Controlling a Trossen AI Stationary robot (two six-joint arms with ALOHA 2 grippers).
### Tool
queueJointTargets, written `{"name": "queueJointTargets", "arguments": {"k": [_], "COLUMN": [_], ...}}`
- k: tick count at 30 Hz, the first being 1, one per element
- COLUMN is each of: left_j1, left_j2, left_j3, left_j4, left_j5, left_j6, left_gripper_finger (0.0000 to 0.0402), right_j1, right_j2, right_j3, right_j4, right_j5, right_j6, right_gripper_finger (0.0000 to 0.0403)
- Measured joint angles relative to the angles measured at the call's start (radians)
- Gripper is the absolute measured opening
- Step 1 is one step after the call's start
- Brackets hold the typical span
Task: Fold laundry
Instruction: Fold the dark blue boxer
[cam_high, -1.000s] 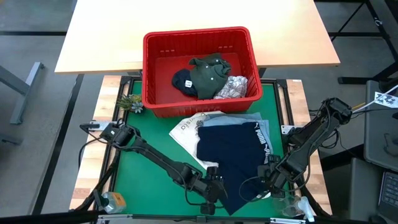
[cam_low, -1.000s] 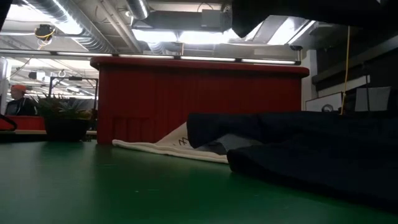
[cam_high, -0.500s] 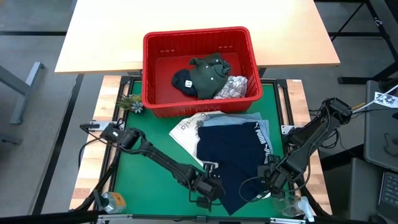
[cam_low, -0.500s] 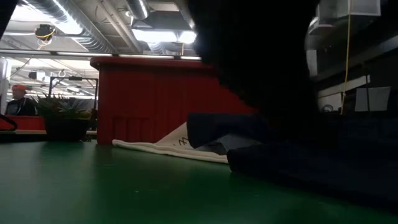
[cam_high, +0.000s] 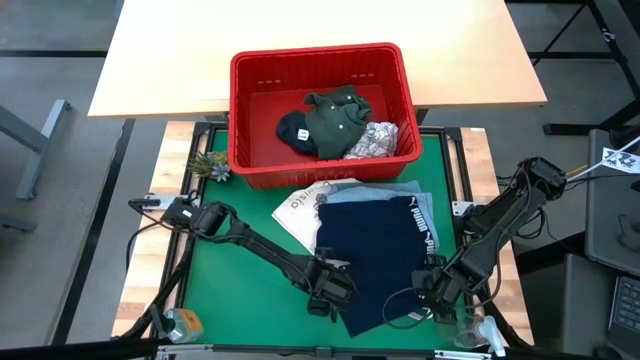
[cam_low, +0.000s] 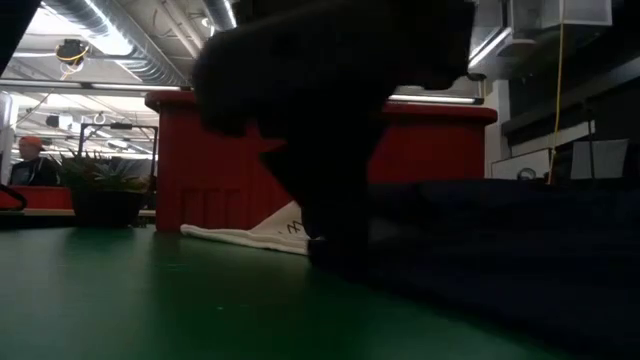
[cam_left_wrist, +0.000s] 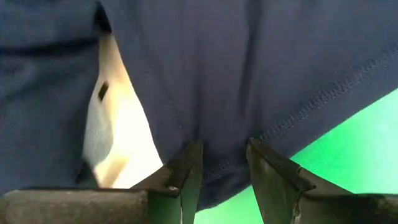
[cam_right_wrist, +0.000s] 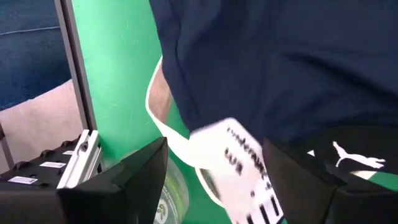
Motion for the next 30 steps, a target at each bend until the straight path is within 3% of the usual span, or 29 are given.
{"name": "queueJointTargets", "arguments": {"k": [10,18,23,30], "left_j1": [-0.009,-0.017,-0.025,-0.067], "left_j2": [-0.009,-0.003,-0.005,-0.006], "left_j3": [0.007,0.172,0.239,0.222], "left_j4": [-0.123,-0.161,-0.053,0.199], "left_j5": [0.001,0.014,0.026,0.077], "left_j6": [-0.075,-0.075,-0.129,-0.149], "left_gripper_finger": [0.0125,0.0125,0.0125,0.0125], "right_j1": [0.000,0.001,0.001,0.001], "right_j2": [0.000,0.000,0.000,0.000], "right_j3": [0.000,0.001,0.002,0.002], "right_j4": [0.020,0.039,0.034,0.038], "right_j5": [0.000,0.012,0.054,0.063], "right_j6": [-0.001,-0.019,-0.037,-0.052], "right_gripper_finger": [0.0263,0.0263,0.0263,0.0263]}}
